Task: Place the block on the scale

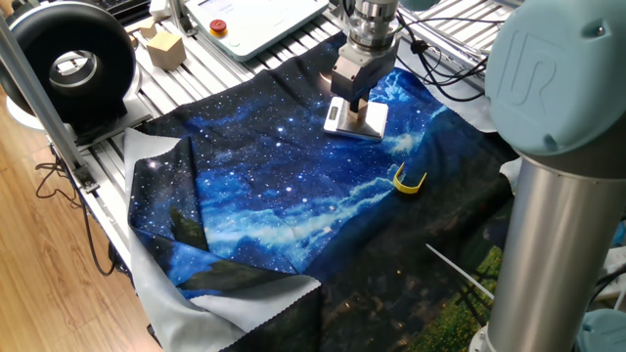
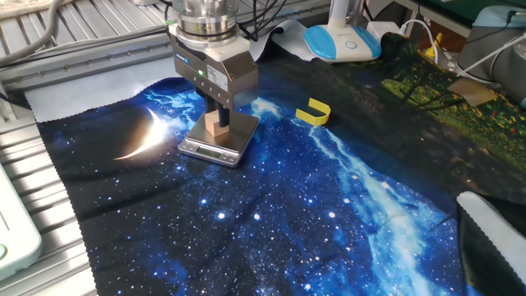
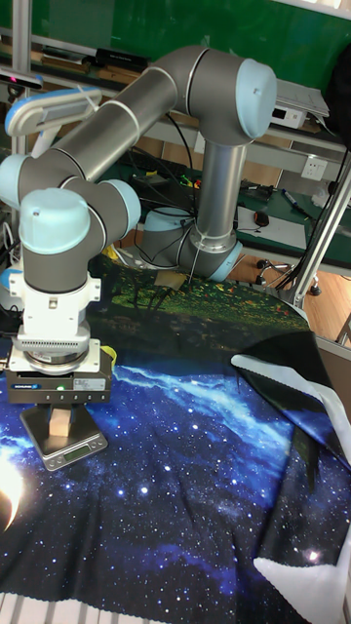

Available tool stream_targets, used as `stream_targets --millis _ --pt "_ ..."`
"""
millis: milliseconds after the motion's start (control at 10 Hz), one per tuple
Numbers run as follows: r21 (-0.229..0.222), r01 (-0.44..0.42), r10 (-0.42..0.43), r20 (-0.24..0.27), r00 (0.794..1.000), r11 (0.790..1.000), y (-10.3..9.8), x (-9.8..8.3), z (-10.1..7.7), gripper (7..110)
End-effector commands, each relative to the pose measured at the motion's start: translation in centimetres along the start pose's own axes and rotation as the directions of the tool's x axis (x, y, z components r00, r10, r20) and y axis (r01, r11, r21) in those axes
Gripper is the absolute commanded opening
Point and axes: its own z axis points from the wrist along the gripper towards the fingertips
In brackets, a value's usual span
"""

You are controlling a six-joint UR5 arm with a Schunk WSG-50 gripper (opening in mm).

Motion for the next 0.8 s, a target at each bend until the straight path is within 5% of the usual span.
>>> stream_targets --millis 0,200,300,700 --pt "-0.029 0.012 -0.012 -0.002 1.000 1.000 0.59 0.08 -0.12 22" --pt "-0.023 0.024 -0.025 -0.014 1.000 0.999 0.42 0.35 -0.07 22" --pt "-0.012 0.022 -0.023 -0.015 1.000 1.000 0.14 0.38 -0.04 44" --pt "-0.012 0.029 -0.029 -0.017 0.999 1.000 0.08 0.40 0.02 44"
